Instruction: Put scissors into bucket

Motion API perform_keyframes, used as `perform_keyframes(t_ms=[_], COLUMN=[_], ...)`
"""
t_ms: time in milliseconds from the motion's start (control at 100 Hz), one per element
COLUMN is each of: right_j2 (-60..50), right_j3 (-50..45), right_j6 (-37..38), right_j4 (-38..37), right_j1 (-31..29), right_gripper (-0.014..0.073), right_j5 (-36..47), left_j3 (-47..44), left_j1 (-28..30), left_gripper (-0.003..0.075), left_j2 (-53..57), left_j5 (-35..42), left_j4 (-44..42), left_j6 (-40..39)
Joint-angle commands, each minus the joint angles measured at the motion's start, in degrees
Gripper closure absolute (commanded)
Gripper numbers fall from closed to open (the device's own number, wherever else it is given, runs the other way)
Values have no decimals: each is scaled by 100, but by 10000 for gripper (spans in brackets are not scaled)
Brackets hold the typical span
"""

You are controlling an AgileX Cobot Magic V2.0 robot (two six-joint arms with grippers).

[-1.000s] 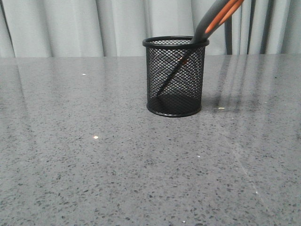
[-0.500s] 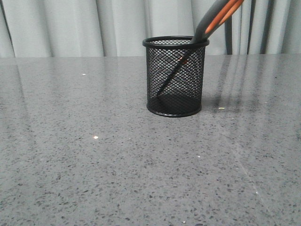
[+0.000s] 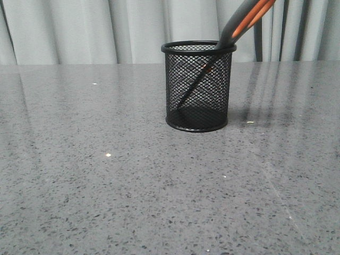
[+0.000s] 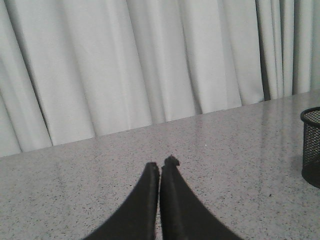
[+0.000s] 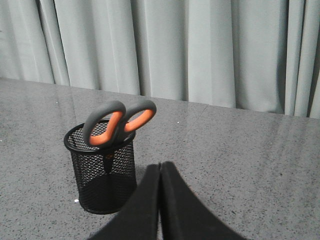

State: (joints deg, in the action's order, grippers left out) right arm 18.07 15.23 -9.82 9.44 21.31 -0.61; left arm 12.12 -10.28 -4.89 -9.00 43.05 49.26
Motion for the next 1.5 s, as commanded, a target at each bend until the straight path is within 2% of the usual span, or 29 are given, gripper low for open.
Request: perform_keyframes(t_ms=[0, 70, 130, 180, 290, 350, 420, 610, 820, 1490], right_j2=[29, 29, 29, 29, 29, 29, 29, 29, 56, 56], right_j3=[155, 155, 155, 155, 155, 155, 155, 155, 155, 155], right_j6=[-5, -5, -5, -5, -5, -5, -5, -5, -5, -5], right_j4=[17, 17, 17, 17, 17, 17, 17, 17, 17, 17], right_j1=[-12, -12, -12, -12, -12, -12, -12, -12, -12, -12], right_gripper=[649, 649, 649, 649, 649, 649, 649, 649, 649, 649], right_j5=[490, 490, 490, 490, 490, 490, 490, 490, 490, 490], left_j3=[161, 161, 161, 101, -207, -472, -752, -1454, -1445, -1445], left_j1=[9, 9, 9, 23, 230, 415, 592, 712, 714, 714], left_gripper=[740, 740, 740, 740, 740, 740, 740, 740, 740, 740], left_j2=[-50, -50, -50, -50, -50, -50, 42, 664, 661, 661], left_j5=[423, 393, 368, 408, 691, 838, 866, 962, 656, 669], left_j4=[112, 87, -257, -973, -3011, -3502, -3705, -3840, -3854, -3854], left_j6=[-58, -58, -199, -883, -3249, -4006, -4391, -4572, -4624, -4624])
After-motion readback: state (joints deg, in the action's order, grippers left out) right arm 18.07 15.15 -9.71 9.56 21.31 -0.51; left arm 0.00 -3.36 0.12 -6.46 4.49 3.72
